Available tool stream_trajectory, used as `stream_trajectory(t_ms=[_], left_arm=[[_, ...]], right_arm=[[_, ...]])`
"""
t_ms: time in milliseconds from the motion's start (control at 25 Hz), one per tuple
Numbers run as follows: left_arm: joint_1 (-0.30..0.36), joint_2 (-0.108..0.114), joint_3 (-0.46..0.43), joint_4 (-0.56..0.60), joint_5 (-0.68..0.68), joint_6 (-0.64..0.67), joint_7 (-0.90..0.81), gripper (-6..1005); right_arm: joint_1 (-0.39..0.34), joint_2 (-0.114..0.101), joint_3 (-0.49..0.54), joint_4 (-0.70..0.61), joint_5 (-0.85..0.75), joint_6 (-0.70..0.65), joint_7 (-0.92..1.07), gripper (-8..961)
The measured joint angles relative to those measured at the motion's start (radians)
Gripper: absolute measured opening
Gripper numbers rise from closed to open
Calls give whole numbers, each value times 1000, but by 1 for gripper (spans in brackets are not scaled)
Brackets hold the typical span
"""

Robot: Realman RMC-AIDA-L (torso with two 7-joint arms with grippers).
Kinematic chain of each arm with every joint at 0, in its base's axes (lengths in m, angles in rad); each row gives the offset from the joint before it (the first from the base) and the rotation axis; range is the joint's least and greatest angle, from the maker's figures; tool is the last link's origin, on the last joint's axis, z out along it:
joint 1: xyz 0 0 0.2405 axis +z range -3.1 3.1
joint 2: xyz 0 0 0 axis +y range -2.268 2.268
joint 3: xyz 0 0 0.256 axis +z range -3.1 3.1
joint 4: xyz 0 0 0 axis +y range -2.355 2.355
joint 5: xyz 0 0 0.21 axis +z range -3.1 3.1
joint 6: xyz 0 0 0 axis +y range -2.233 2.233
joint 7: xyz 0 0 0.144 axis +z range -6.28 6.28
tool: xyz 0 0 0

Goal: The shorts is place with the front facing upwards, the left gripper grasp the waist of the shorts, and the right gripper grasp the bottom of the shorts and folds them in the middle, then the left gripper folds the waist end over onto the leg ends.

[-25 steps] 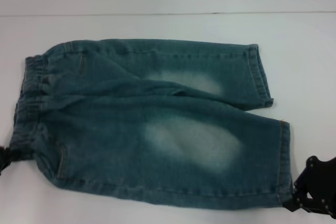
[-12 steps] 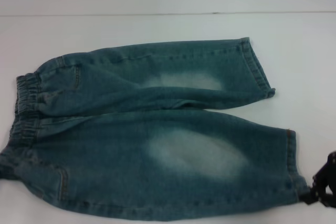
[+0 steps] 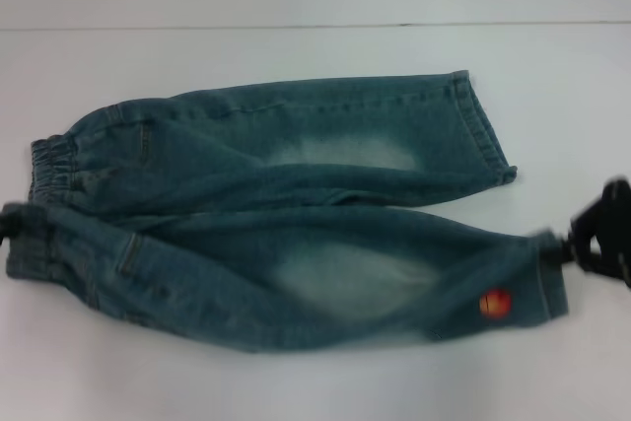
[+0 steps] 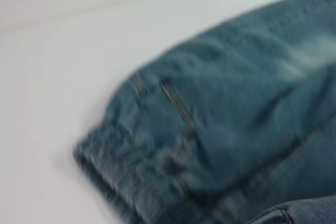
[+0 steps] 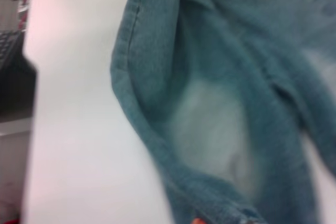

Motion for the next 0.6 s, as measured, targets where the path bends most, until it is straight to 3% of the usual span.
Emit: stream_trajectory(t_ms=[280, 600], left_arm=[[-89, 3, 13, -16, -6, -133, -68, 67], [-124, 1, 96, -57, -30, -349, -127, 70]], right_arm=[[38, 3, 27, -18, 55, 154, 2, 11], [61, 11, -17, 12, 140, 476, 35, 12]])
